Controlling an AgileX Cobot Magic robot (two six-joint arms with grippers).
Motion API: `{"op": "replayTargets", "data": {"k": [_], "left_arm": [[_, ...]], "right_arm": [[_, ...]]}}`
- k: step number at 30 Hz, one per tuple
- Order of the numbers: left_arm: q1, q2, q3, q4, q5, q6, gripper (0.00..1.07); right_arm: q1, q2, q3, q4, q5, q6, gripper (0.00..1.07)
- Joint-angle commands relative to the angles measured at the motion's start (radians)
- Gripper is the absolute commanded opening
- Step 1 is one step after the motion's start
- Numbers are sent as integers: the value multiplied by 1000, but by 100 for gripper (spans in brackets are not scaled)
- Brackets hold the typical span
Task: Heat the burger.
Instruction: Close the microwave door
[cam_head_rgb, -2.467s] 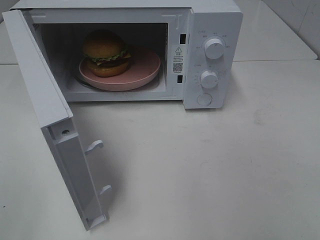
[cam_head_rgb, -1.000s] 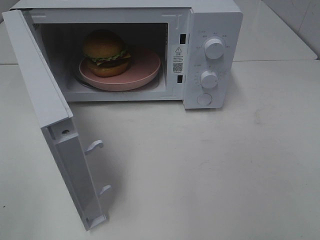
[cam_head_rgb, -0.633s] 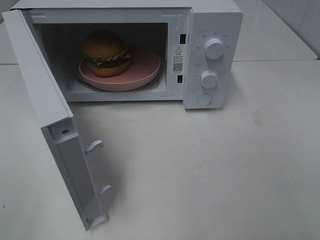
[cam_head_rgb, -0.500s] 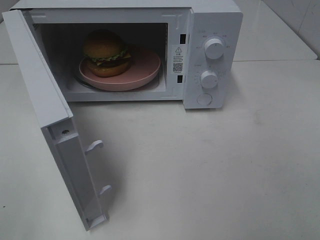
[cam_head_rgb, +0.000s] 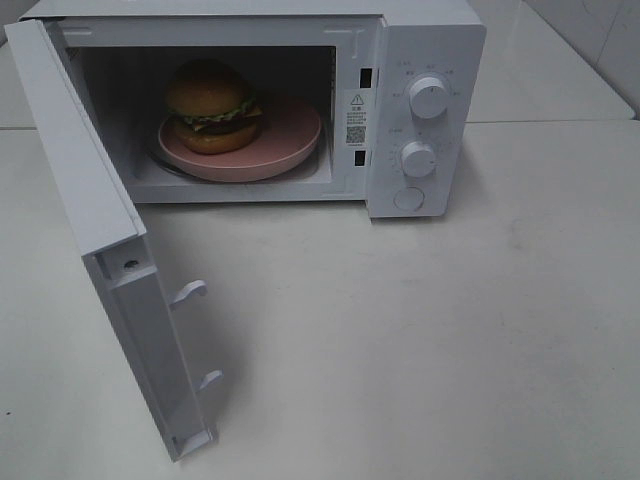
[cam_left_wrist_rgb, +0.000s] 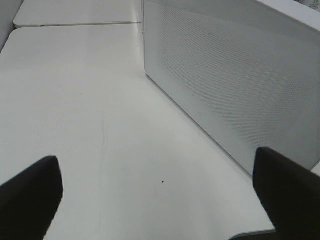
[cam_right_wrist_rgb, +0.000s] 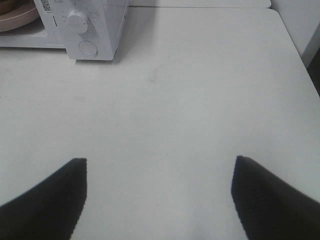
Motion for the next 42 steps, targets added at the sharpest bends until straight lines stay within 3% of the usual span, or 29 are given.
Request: {"op": "replayTargets", "data": {"k": [1, 10, 12, 13, 14, 15, 17, 18, 20, 21, 23, 24, 25, 33, 42], "left_arm": [[1, -7, -8, -12, -32, -8, 98], [1, 122, -25, -9, -126, -7, 93], [1, 181, -25, -19, -184, -7, 80], [1, 181, -25, -19, -184, -7, 80], [1, 220, -25, -20, -219, -7, 68], [1, 220, -25, -20, -219, -7, 68], [1, 273, -25, -17, -257, -7, 48], [1, 273, -25, -17, -257, -7, 48], [1, 329, -24, -12, -292, -7, 32], [1, 329, -24, -12, -292, -7, 32], [1, 391, -13, -12, -348, -7, 12], [1, 391, -13, -12, -348, -7, 12], [1, 426, 0, -12, -389, -5, 0], [1, 554, 71, -16, -663, 63, 0], [1, 682, 217, -13, -1042, 64, 0]], "right_arm": [[-7, -27, 1, 2, -10, -7, 76], [-7, -27, 1, 2, -10, -8, 76], [-7, -27, 1, 2, -10, -8, 76], [-7, -27, 1, 2, -10, -8, 76], [-7, -27, 1, 2, -10, -8, 76], [-7, -27, 1, 2, -10, -8, 76], [-7, -27, 1, 2, -10, -8, 76], [-7, -27, 1, 2, -10, -8, 76], [-7, -27, 1, 2, -10, -8, 76], [-7, -27, 1, 2, -10, -8, 76], [-7, -27, 1, 2, -10, -8, 76], [-7, -27, 1, 2, -10, -8, 76], [-7, -27, 1, 2, -10, -8, 76], [-7, -27, 1, 2, -10, -8, 76], [-7, -27, 1, 2, -10, -8, 76]]}}
